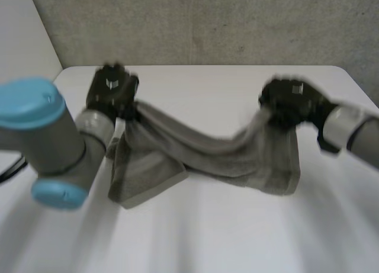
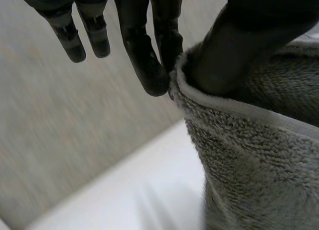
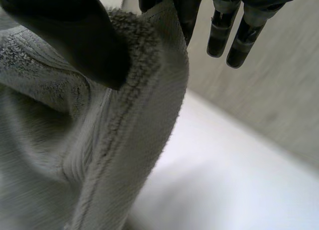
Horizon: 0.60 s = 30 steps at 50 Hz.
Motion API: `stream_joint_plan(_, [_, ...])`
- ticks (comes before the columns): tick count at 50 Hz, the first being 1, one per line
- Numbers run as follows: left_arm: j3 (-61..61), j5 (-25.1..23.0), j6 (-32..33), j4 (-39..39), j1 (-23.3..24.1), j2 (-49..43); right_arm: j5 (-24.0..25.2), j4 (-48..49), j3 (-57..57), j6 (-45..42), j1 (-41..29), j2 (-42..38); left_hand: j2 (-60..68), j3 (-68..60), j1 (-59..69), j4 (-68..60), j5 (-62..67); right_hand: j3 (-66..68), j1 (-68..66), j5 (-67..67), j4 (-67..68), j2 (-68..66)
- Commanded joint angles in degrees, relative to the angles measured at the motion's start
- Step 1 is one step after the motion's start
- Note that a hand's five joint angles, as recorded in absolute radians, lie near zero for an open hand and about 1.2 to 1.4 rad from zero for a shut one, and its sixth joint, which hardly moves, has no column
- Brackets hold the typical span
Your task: Fold the towel.
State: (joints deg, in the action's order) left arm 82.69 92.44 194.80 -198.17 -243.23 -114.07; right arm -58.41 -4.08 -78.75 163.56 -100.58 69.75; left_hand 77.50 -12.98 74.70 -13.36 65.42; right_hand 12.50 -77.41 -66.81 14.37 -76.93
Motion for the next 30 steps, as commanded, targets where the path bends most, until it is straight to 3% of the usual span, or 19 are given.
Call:
stream_joint_plan(1, [-17.83,-1.57,4.36,-0.64,1.53,2.36,-7.93,4.31,22.81,4.2,-2.96,1.86,2.5,2.98,5.3,3.36,4.58,-2.5,-2.59,-3.19,-4.37,-3.07])
stream_joint_plan(5, [-19.51,-4.28,1.57,-8.34,1.62,13.67,-9.0,18.71,19.54,13.86,-2.35,10.28,2.5,2.98,5.3,3.36,4.58,-2.5,-2.59,-3.19,-4.37,-3.07])
stream_joint_plan(9, [-12.06,-8.23,-2.57,-13.73,1.45,16.86,-6.63,22.53,12.21,17.93,-1.64,13.48,2.5,2.98,5.3,3.36,4.58,-2.5,-2.59,-3.19,-4.37,-3.07])
stream_joint_plan(14, [-1.34,-11.92,-3.11,-12.34,0.57,16.17,-1.79,23.06,1.05,16.7,1.17,13.92,2.5,2.98,5.3,3.36,4.58,-2.5,-2.59,-3.19,-4.37,-3.07])
stream_joint_plan(19, [9.74,-14.65,-3.02,-11.81,-1.71,14.24,3.82,21.05,-10.43,9.25,3.19,13.13,2.5,2.98,5.3,3.36,4.58,-2.5,-2.59,-3.19,-4.37,-3.07])
stream_joint_plan(23, [18.27,-15.54,-2.93,-11.72,-1.81,11.08,5.06,16.76,-15.01,4.95,4.24,10.86,2.5,2.98,5.3,3.36,4.58,-2.5,-2.59,-3.19,-4.37,-3.07])
stream_joint_plan(28, [22.24,-15.19,-2.67,-10.93,-0.75,4.93,4.09,9.26,-19.43,-3.87,3.9,5.92,2.5,2.98,5.3,3.36,4.58,-2.5,-2.59,-3.19,-4.37,-3.07])
stream_joint_plan(30, [22.34,-15.1,-2.67,-10.4,-0.58,3.0,0.69,5.5,-20.74,-10.42,3.9,3.99,2.5,2.98,5.3,3.36,4.58,-2.5,-2.59,-3.19,-4.37,-3.07])
